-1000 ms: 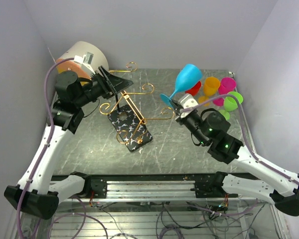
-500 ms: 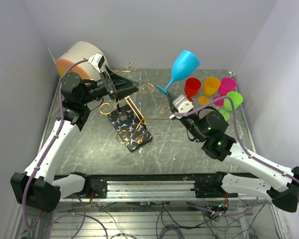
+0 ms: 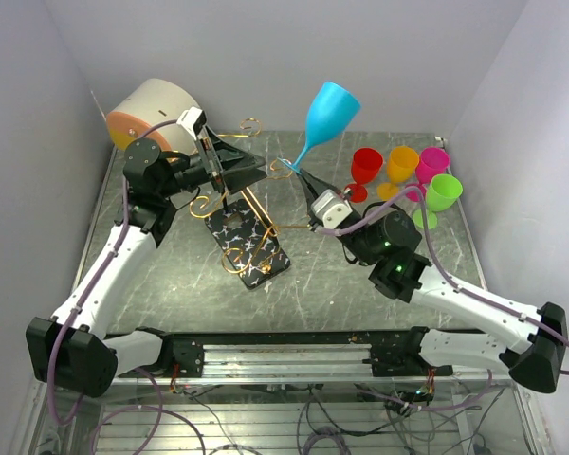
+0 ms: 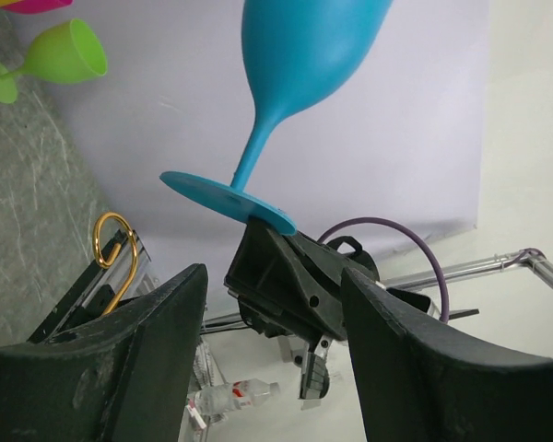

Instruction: Take the wine glass off the wine glass rack

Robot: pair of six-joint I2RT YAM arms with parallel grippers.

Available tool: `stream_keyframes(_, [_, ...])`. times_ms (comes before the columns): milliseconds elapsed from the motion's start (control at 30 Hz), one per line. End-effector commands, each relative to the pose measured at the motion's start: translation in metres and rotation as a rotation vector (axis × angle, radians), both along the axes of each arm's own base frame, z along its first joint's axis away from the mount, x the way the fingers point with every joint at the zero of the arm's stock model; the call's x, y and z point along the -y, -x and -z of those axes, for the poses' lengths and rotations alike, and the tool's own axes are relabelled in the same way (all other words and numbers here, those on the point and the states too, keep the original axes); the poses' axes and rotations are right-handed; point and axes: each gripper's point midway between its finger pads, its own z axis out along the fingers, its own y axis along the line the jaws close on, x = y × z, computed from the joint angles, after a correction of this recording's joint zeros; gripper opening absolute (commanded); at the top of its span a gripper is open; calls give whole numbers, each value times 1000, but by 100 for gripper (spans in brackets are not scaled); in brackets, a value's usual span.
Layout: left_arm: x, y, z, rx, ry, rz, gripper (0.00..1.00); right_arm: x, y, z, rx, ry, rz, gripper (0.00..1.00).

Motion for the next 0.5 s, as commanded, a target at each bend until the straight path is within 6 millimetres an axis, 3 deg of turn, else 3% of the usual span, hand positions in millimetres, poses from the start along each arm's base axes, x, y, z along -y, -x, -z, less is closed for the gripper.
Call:
stream_keyframes(0, [1, 3, 2, -16, 4, 30, 71, -8, 9, -15, 96, -14, -29, 0])
stream_keyframes(467, [3, -3, 16, -62, -4, 26, 67, -48, 25, 10, 188, 148, -35, 0])
